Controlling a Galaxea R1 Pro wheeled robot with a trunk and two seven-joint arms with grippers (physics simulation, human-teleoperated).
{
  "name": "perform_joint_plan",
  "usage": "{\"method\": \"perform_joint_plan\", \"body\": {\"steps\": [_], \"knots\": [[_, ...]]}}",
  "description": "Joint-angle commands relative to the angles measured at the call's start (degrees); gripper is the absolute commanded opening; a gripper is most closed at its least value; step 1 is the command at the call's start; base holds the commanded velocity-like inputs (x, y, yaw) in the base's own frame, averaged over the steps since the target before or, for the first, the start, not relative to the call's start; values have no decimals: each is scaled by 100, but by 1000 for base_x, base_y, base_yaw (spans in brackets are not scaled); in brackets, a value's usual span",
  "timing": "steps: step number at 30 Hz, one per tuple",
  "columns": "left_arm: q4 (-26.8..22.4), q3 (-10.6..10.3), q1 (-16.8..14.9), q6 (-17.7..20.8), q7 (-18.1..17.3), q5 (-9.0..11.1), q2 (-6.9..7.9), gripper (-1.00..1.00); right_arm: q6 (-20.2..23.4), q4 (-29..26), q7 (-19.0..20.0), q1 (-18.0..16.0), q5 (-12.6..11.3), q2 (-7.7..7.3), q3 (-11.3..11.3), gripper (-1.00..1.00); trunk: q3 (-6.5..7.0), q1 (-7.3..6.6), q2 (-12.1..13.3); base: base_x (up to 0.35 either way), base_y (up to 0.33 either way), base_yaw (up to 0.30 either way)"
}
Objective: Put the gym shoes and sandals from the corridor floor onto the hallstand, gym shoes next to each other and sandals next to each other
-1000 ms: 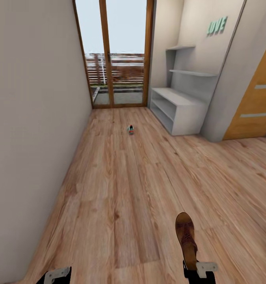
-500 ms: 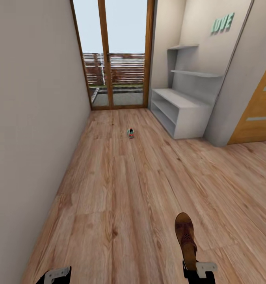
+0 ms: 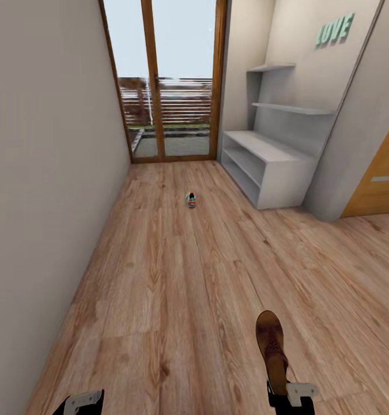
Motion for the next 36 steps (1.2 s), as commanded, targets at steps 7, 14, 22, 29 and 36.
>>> {"method": "perform_joint_plan", "body": {"steps": [7,14,22,29,36], "knots": [[1,13,-3,-19,-13,7,3,100,-8,2,-41,-4,-10,-3,48,-100,-5,2,-1,339,0,0],[1,7,-1,-20,-13,-5,0,100,-8,2,-44,-4,-10,-3,48,-100,-5,2,-1,339,0,0],[4,12,-3,-22,-13,0,0,100,-8,2,-44,-4,-11,1,48,-100,-5,2,-1,339,0,0],[4,13,-5,-18,-13,6,6,100,-8,2,-44,-4,-11,3,48,-100,-5,2,-1,339,0,0],[4,13,-2,-20,-13,5,7,100,-8,2,-50,-4,-15,5,48,-100,-5,2,-1,339,0,0]]}}
